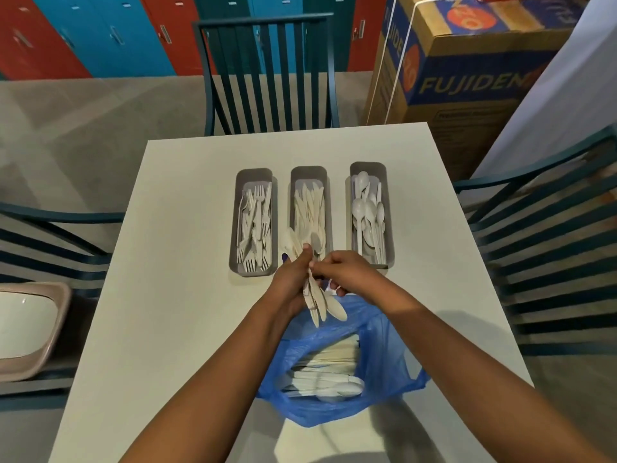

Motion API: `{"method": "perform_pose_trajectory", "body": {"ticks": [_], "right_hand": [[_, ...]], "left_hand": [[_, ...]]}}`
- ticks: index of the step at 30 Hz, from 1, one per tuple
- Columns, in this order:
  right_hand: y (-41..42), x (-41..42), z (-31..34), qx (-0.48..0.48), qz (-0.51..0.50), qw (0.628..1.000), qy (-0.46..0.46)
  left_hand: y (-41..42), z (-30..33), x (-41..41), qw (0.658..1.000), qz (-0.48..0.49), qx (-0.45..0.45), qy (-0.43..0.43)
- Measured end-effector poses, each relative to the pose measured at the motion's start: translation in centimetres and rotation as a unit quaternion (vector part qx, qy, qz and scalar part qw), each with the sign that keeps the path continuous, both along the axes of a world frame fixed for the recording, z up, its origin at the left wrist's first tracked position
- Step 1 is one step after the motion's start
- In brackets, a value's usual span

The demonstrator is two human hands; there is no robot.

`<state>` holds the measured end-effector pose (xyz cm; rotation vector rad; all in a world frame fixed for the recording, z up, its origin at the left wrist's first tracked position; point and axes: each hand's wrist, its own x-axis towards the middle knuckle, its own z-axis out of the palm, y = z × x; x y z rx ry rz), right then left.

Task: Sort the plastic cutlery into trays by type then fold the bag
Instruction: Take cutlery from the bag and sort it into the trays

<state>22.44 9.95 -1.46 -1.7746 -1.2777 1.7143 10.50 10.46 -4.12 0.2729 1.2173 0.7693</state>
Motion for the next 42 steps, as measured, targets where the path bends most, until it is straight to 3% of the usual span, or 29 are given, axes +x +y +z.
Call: {"method": "perform_pose_trajectory", "body": {"ticks": [5, 11, 16, 20, 27, 31, 42], "right_hand": [[-1.3, -1.0, 0.2, 0.039, 0.027, 0.999, -0.025], [-1.7, -1.3, 0.8, 0.049, 0.014, 0.998, -0.040], [-1.6, -1.1, 0.8, 0.045, -0.001, 0.998, -0.038], [-1.5, -1.1, 0.7, 0.036, 0.018, 0.998, -0.039], [-0.8, -1.0, 0.0, 0.011, 0.013, 1.000, -0.026], [0.4, -0.8, -0.6, 0.023, -0.047, 0.998, -0.019], [5.8, -1.5, -2.3, 0.005, -0.045, 0.987, -0.152]], "left_hand": [[-0.3, 1.2, 0.0, 0.999, 0.040, 0.007, 0.034], [-0.6, 1.3, -0.2, 0.999, 0.017, 0.027, 0.034], [-1.3, 2.3, -0.7, 0.996, 0.008, 0.067, -0.065], [-1.8, 2.7, -1.0, 0.992, 0.009, 0.090, -0.082], [-1.6, 2.2, -1.7, 0.996, 0.019, 0.071, -0.048], [-0.8, 1.6, -2.4, 0.998, 0.051, 0.038, -0.021], [0.0, 0.9, -3.9, 0.999, 0.004, 0.031, 0.042]]}}
